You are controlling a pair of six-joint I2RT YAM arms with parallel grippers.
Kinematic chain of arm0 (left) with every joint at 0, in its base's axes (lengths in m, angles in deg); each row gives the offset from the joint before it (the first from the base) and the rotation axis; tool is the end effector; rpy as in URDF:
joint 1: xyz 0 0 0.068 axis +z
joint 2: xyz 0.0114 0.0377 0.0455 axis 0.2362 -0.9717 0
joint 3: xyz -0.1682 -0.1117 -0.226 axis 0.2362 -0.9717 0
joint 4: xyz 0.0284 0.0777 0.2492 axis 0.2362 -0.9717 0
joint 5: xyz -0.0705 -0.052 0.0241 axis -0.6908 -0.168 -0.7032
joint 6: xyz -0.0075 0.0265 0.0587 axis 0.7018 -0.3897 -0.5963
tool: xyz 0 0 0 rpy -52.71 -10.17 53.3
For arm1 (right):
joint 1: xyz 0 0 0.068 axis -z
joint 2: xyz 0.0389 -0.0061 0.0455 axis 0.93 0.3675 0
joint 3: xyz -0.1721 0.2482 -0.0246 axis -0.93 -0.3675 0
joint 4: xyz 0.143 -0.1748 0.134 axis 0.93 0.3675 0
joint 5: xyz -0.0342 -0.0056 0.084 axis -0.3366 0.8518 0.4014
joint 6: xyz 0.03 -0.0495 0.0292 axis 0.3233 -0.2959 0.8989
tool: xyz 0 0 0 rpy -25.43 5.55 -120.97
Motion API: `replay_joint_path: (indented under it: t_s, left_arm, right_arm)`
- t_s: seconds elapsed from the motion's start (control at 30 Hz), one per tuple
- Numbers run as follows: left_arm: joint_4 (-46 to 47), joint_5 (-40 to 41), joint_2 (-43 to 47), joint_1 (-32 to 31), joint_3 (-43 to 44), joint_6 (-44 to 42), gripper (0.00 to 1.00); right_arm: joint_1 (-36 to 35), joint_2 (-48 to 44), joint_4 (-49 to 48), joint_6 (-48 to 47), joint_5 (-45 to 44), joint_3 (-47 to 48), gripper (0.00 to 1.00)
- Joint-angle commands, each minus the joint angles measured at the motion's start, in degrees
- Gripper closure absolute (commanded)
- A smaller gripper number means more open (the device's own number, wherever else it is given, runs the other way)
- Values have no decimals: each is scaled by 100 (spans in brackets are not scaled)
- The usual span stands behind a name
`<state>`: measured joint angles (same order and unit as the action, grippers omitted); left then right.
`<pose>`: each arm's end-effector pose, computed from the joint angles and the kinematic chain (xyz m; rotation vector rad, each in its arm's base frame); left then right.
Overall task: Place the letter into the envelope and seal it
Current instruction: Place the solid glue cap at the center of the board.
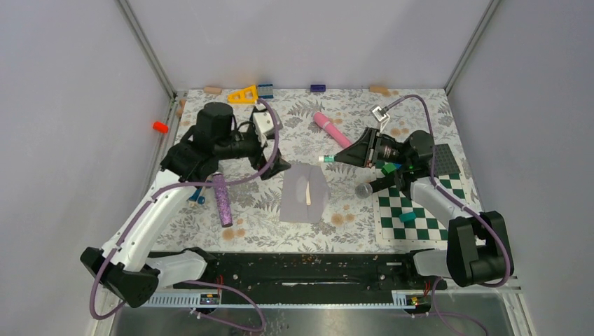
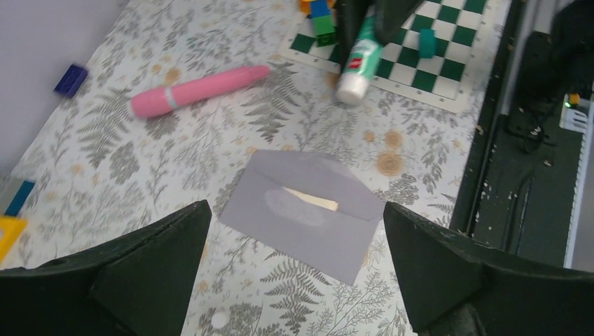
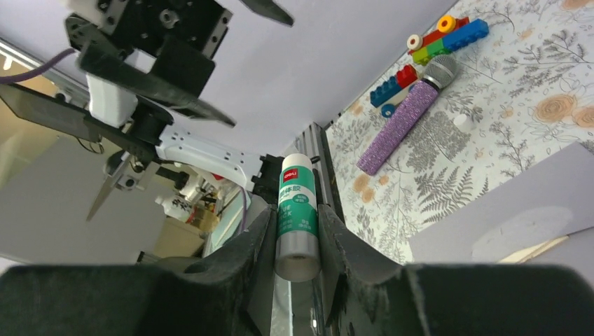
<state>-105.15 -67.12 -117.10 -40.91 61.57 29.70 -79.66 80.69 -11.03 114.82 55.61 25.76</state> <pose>0.2011 -0.1355 0.4378 1.1189 1.6672 -0.6949 0.2542 0.0978 0.3365 -0.5559 1.5684 1.6775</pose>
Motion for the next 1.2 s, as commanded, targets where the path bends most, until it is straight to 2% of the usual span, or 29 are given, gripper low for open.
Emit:
replay_joint_path:
  t_s: [0.0, 0.07, 0.23, 0.57, 0.73, 0.87, 1.07, 1.17]
  left_arm:
    - [234, 49, 165, -547, -194, -515, 1]
    - [336, 102, 146, -704, -239, -489, 1]
    - [344, 171, -96, -1027, -211, -470, 1]
    - [-112, 376, -854, -1531, 484, -923, 1]
    - [-17, 481, -966, -1532, 677, -875, 1]
    - [-155, 434, -1246, -1537, 1117, -909, 1]
    - [-342, -148, -1671, -1539, 1397, -690, 1]
    - [-357, -290, -1738, -1549, 1372, -577, 1]
  right_arm:
    - [18, -356, 756, -1114, 409, 32, 100]
    - [23, -488, 1195, -1448, 294, 12, 100]
    - [24, -448, 1417, -1757, 263, -68, 100]
    - [24, -251, 1101, -1650, 298, -102, 100]
    - [17, -564, 2049, -2462, 142, 30, 100]
    - [15, -325, 1973, -2298, 207, 178, 98]
    - [8, -311, 1910, -2142, 93, 140, 95]
    - [6, -238, 1347, -1747, 231, 42, 95]
